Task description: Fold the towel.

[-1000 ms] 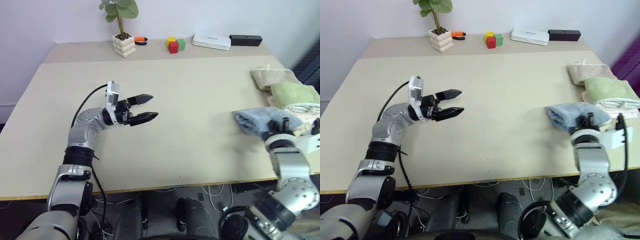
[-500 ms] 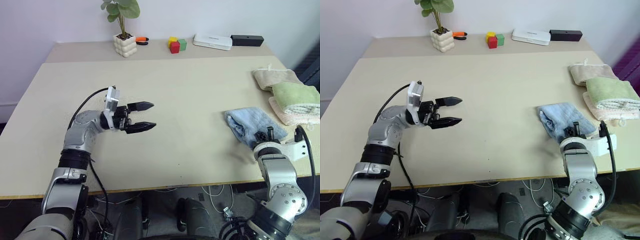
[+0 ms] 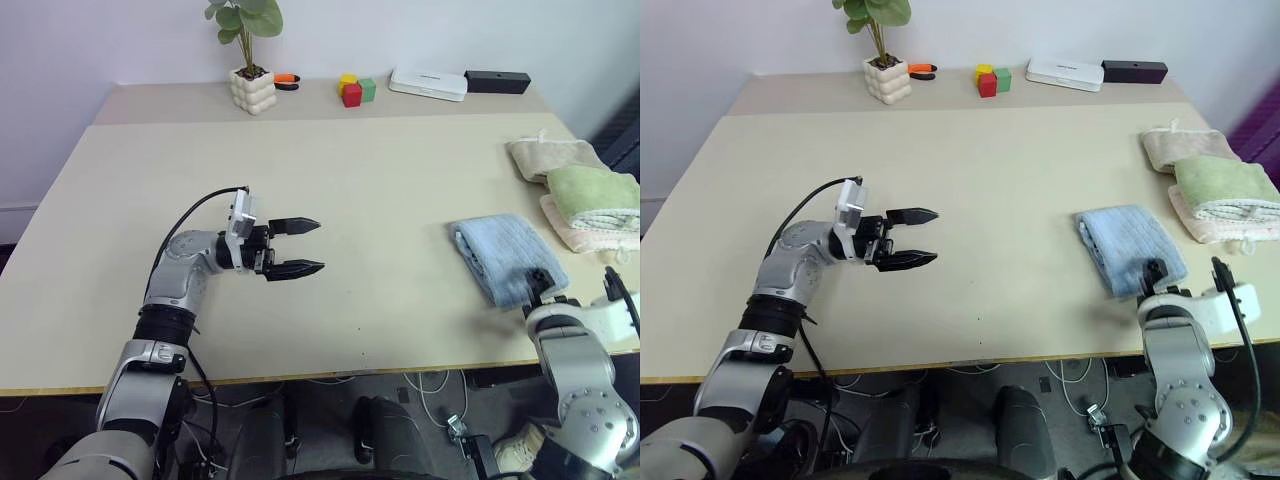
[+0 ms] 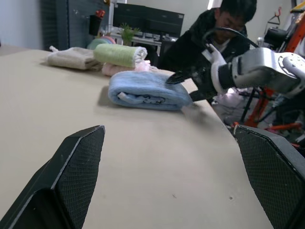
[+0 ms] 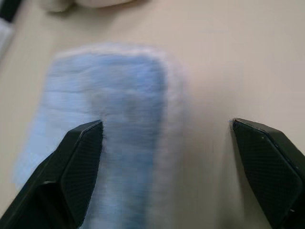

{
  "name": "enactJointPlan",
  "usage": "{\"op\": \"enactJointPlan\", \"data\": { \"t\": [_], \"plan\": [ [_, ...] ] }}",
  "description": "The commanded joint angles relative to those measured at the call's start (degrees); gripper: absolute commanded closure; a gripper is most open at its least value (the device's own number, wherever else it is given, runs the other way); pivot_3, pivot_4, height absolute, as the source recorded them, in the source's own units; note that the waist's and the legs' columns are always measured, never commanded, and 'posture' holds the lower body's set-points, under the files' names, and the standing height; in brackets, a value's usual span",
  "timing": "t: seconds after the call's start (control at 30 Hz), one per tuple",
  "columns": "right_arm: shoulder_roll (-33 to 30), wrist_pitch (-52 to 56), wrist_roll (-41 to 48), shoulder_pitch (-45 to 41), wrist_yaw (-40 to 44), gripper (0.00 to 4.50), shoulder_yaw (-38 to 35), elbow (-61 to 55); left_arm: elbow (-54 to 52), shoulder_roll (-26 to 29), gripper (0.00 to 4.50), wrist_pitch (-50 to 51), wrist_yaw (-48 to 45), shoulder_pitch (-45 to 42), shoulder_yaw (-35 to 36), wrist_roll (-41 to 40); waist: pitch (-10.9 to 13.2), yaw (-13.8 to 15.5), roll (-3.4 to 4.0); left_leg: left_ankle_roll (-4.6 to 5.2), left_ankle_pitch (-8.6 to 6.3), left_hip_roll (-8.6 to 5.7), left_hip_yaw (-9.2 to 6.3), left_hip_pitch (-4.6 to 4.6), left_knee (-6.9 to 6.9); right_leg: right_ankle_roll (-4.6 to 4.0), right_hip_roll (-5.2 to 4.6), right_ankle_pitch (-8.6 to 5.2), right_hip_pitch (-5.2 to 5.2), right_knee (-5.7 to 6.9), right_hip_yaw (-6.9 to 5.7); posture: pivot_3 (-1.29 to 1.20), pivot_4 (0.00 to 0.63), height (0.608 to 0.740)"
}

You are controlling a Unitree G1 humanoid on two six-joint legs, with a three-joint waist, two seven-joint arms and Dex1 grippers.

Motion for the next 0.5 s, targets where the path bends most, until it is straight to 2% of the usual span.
{"op": "enactJointPlan", "data": {
  "t": [0.03,0.1,0.13,0.2,0.27,0.37,0.5],
  "plan": [
    [-3.7,-2.3,-2.2,-1.3,1.2,0.05,-2.0,-2.5,2.0,-0.4,0.00,-2.4,-0.7,-2.4,0.2,0.5,0.0,-0.2,0.01,0.00,0.00,0.00,0.00,0.00,0.00,-0.01,0.00,-0.01,0.00,-0.04,0.00,0.00,0.150,0.740],
    [-7.4,-2.8,-3.1,-4.8,7.4,0.05,-0.3,-0.8,3.9,-0.6,0.00,-4.4,-0.4,-3.2,0.5,1.3,0.0,-0.6,0.03,0.00,0.00,0.01,0.02,0.01,0.00,-0.02,0.03,-0.01,0.00,-0.08,0.02,0.00,0.150,0.740],
    [-11.4,-2.1,-5.6,-6.5,12.7,0.05,2.3,-0.5,3.9,-0.5,0.00,-5.0,0.1,-3.4,0.9,1.4,0.0,-0.6,0.03,0.01,0.00,0.03,0.03,0.01,0.01,-0.04,0.06,-0.01,-0.01,-0.11,0.06,0.00,0.150,0.740],
    [-20.9,0.1,-12.1,-9.0,25.5,0.05,10.6,0.7,2.8,0.0,0.00,-5.1,0.9,-3.1,1.7,1.2,0.0,-0.8,0.21,0.01,0.00,0.03,0.06,0.02,0.01,-0.06,0.07,-0.02,-0.02,-0.11,0.10,0.00,0.150,0.740],
    [-27.9,-0.9,-17.6,-10.3,38.7,0.05,18.6,1.8,0.8,1.3,0.00,-4.5,1.7,-1.8,2.5,0.9,0.0,-0.7,0.23,0.06,-0.03,0.03,0.13,0.02,-0.01,-0.13,0.06,-0.08,-0.06,-0.11,0.17,0.00,0.150,0.740],
    [-32.6,-3.7,-21.8,-11.7,53.8,0.05,26.2,2.8,-1.8,3.7,0.00,-4.1,2.9,0.4,3.4,0.8,-0.1,-0.2,0.04,0.06,-0.03,0.12,-0.02,0.02,-0.09,-0.10,0.25,-0.07,-0.05,-0.10,0.06,0.00,0.150,0.740],
    [-35.4,-5.2,-19.7,-12.4,74.6,0.05,30.1,1.5,-8.0,7.4,0.00,-1.4,5.2,4.4,5.6,-0.7,0.0,0.1,0.05,0.05,-0.03,0.08,0.01,-0.08,-0.04,-0.06,0.15,-0.08,-0.07,-0.09,0.01,0.00,0.150,0.740]
  ]
}}
